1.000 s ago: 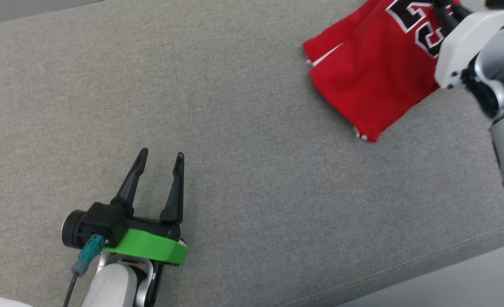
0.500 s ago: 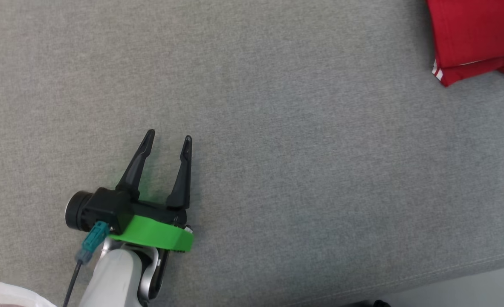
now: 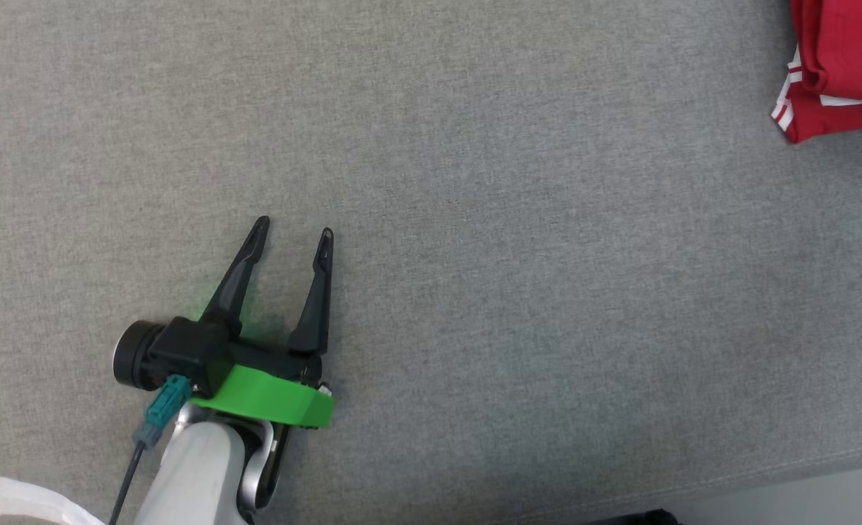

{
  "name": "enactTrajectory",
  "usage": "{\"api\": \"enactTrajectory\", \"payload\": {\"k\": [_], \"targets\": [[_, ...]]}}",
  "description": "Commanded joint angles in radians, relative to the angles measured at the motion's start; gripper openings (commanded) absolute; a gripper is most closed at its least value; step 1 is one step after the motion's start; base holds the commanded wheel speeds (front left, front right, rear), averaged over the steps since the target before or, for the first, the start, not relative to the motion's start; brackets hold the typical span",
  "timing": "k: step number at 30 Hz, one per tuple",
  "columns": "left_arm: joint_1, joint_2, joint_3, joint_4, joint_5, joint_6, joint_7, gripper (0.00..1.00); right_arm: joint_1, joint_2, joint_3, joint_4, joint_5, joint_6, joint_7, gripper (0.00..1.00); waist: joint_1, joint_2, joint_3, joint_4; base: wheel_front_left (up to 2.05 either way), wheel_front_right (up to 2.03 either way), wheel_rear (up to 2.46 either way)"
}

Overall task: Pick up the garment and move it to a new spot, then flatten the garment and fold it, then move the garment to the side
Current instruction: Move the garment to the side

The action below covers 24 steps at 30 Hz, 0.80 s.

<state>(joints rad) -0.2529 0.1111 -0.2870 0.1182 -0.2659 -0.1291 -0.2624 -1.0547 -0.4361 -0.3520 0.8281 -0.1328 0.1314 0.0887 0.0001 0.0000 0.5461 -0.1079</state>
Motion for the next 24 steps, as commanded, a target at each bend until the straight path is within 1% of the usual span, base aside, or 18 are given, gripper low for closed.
{"api": "enactTrajectory", "payload": {"k": [1, 7, 12, 18, 22, 24], "targets": [[-0.017, 0.008, 0.005, 0.004, 0.003, -0.003, -0.003, 1.0, 0.006, 0.011, 0.008, 0.003, -0.006, -0.002, -0.017, 1.0, -0.0001, 0.0, -0.016, -0.013, 0.0, 0.0, 0.0], [-0.018, 0.016, 0.018, 0.004, -0.006, -0.003, -0.003, 1.0, -0.011, 0.072, 0.092, 0.007, 0.022, -0.002, -0.101, 1.0, -0.0001, 0.0, -0.078, -0.025, 0.0, 0.0, 0.0], [-0.01, 0.02, 0.034, 0.005, -0.015, -0.003, -0.003, 1.0, 0.008, 0.127, 0.175, -0.004, 0.058, -0.002, -0.183, 1.0, -0.0001, 0.0, -0.151, -0.019, 0.0, 0.0, 0.0], [0.03, 0.007, 0.08, 0.013, -0.028, -0.003, -0.003, 1.0, 0.079, 0.219, 0.237, -0.023, 0.138, -0.002, -0.282, 1.0, -0.0001, 0.0, -0.245, 0.002, 0.0, 0.0, 0.0], [0.062, -0.008, 0.126, 0.026, -0.035, -0.001, -0.003, 1.0, 0.166, 0.285, 0.265, -0.052, 0.186, -0.002, -0.324, 1.0, -0.0001, 0.0, -0.296, 0.018, 0.0, 0.0, 0.0], [0.083, -0.018, 0.148, 0.033, -0.038, 0.001, -0.003, 1.0, 0.216, 0.305, 0.271, -0.076, 0.193, -0.002, -0.338, 1.0, -0.0001, 0.0, -0.319, 0.025, 0.0, 0.0, 0.0]]}}
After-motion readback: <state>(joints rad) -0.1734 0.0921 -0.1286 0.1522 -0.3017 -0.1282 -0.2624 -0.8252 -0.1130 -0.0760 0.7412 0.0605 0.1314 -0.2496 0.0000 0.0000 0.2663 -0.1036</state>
